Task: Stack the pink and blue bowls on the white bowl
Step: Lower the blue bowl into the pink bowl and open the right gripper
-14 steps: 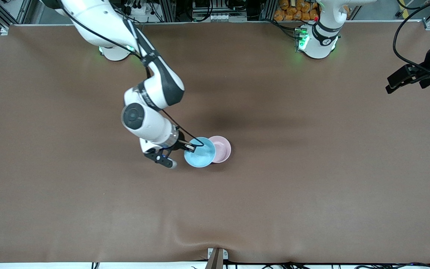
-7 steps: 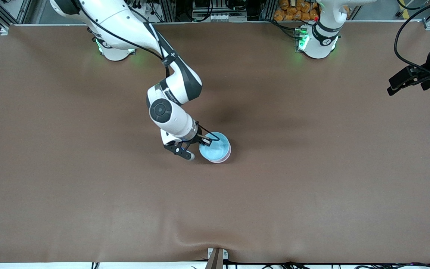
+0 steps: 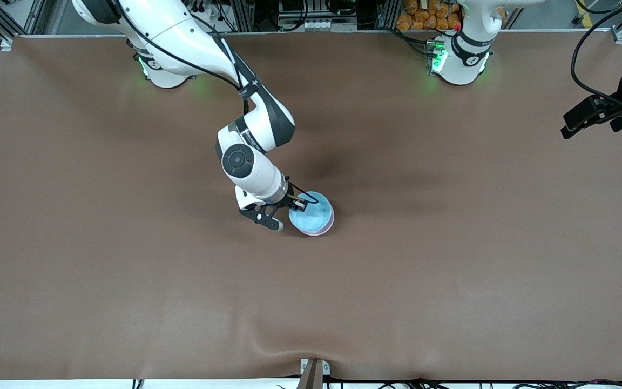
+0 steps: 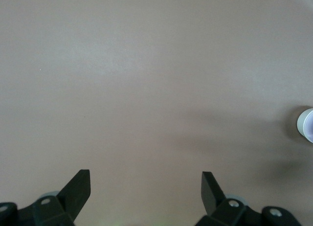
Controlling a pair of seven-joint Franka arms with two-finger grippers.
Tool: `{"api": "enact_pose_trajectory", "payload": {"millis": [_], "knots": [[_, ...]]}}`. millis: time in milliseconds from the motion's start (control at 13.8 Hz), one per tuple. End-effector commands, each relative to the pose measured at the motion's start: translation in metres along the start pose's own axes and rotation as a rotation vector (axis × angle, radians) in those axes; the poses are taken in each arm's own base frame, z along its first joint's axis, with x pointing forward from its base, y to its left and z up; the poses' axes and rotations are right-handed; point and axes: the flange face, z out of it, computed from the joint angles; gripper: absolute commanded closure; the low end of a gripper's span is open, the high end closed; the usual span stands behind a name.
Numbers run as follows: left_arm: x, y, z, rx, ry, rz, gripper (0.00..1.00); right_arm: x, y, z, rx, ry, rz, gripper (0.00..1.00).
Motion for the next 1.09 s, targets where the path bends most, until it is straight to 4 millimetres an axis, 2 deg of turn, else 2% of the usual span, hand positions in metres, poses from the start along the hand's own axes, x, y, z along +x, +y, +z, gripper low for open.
{"api": "enact_pose_trajectory", "payload": {"millis": [0,436,509,582,655,1018], "knots": [[0.003,-0.001,0.0,0.012,0.008,0.019,0.0,0.002,-0.003,0.004,0.008,0.032,-0.009,1.0],[0.002,0.004,0.001,0.011,0.005,0.029,0.0,0.002,-0.003,0.006,0.009,0.034,-0.009,0.99],[0.002,0.005,0.001,0.011,0.005,0.032,0.0,0.002,-0.002,0.007,0.008,0.033,-0.01,0.79],[0.002,0.004,0.001,0.011,0.005,0.03,0.0,0.002,-0.003,0.006,0.008,0.033,-0.009,0.46],[0.001,0.005,0.002,0.012,0.002,0.032,0.0,0.003,-0.002,0.006,0.008,0.036,-0.009,0.0],[0.002,0.004,0.003,0.012,0.0,0.033,0.0,0.004,-0.005,-0.003,0.015,0.037,-0.013,0.0]]}}
